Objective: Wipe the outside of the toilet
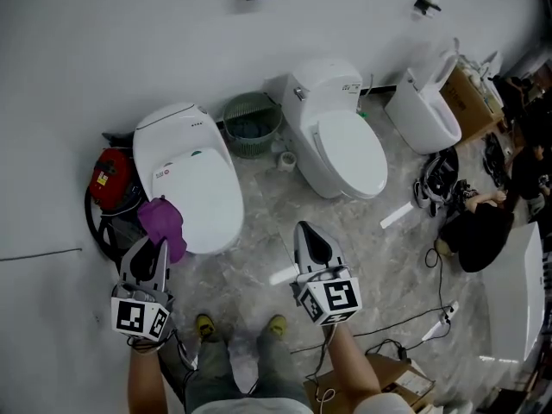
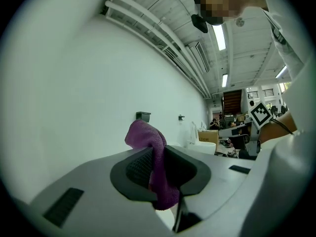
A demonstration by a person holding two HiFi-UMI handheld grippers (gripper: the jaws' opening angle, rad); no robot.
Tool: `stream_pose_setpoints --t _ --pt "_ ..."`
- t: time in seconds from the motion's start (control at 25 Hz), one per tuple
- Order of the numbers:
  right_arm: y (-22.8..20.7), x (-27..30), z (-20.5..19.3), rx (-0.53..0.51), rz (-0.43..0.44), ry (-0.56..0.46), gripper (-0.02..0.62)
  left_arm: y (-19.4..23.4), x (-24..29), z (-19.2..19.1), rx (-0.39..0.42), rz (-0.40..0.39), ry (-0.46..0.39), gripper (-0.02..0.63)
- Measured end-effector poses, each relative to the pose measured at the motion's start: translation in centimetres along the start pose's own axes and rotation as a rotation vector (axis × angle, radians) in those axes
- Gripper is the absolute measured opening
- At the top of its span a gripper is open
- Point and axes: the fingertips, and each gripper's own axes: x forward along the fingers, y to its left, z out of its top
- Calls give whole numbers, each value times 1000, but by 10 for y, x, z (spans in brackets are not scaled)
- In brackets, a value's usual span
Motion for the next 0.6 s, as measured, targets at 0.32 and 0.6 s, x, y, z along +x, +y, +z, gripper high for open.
stream_pose_setpoints --t 0.32,0.6 --pt "25 -31 66 -32 -26 -30 8 14 -38 70 4 41 -40 86" --pt "44 -57 96 -47 -22 -56 8 17 -69 105 55 70 -66 86"
